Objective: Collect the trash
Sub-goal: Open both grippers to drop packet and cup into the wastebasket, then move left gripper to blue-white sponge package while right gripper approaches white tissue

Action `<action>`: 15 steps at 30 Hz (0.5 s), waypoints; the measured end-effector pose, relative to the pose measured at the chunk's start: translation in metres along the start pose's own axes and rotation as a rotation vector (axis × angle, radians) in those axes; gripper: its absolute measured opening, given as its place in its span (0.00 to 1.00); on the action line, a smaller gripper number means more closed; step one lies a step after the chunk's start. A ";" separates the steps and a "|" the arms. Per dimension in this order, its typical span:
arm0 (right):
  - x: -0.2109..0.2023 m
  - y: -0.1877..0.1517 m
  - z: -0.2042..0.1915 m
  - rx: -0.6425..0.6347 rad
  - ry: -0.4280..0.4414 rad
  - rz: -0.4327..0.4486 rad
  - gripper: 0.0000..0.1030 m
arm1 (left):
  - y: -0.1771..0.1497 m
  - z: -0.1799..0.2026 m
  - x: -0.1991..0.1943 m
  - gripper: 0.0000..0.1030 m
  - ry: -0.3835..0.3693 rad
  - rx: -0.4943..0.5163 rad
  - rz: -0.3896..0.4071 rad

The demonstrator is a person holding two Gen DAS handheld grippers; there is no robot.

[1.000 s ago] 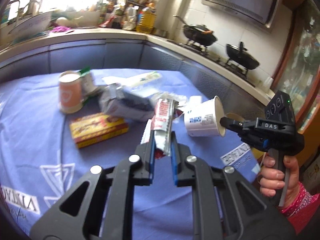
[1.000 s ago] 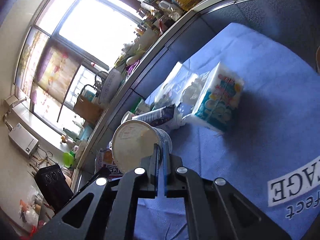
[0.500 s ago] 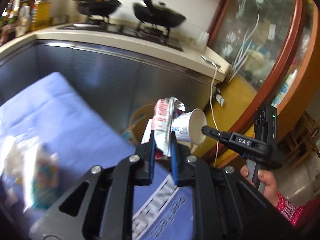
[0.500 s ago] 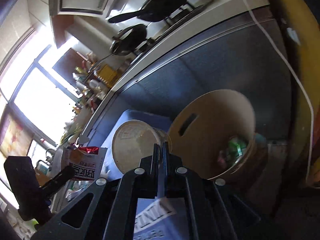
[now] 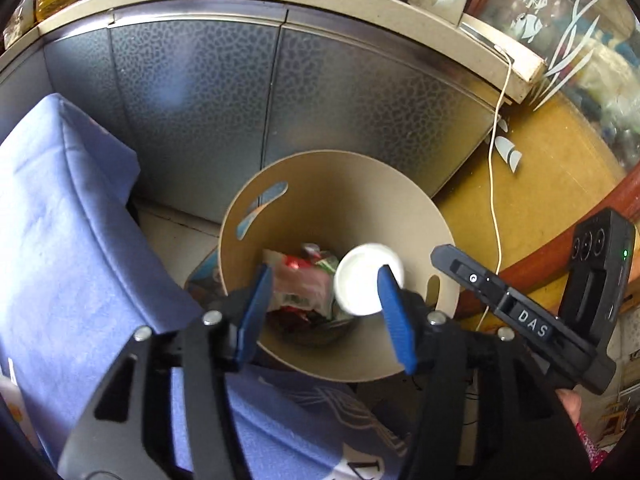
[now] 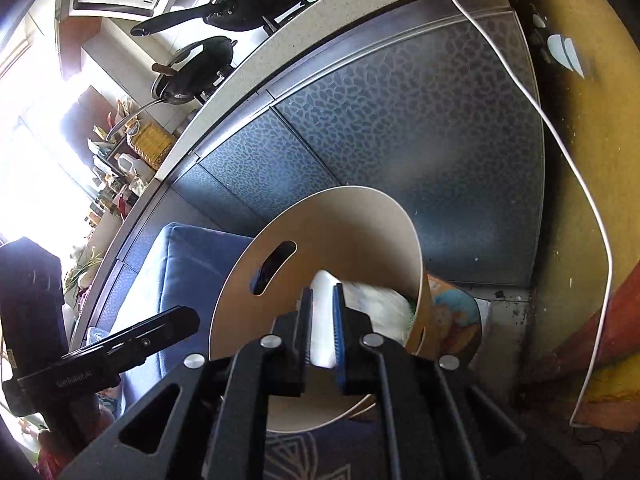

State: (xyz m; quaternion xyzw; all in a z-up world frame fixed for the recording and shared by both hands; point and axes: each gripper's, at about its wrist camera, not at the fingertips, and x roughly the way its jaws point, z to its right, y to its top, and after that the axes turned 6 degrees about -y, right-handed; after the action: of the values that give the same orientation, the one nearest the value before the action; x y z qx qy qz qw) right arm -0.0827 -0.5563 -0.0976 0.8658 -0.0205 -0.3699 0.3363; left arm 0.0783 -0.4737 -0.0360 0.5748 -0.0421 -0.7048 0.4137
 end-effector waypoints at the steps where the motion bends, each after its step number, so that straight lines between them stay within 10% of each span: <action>1: -0.002 0.000 -0.002 -0.001 -0.003 0.012 0.44 | -0.001 0.001 -0.005 0.50 -0.006 -0.005 0.010; 2: -0.005 -0.002 -0.002 0.001 -0.010 0.032 0.58 | -0.003 -0.001 -0.011 0.50 -0.004 -0.005 0.020; 15: -0.041 -0.021 -0.066 -0.073 0.132 0.024 0.59 | -0.101 -0.022 -0.139 0.51 0.015 -0.005 0.177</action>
State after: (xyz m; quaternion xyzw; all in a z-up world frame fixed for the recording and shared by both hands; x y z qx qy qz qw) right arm -0.0739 -0.4914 -0.0519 0.8752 0.0049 -0.3083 0.3727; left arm 0.0424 -0.3108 0.0104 0.5731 -0.0878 -0.6611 0.4763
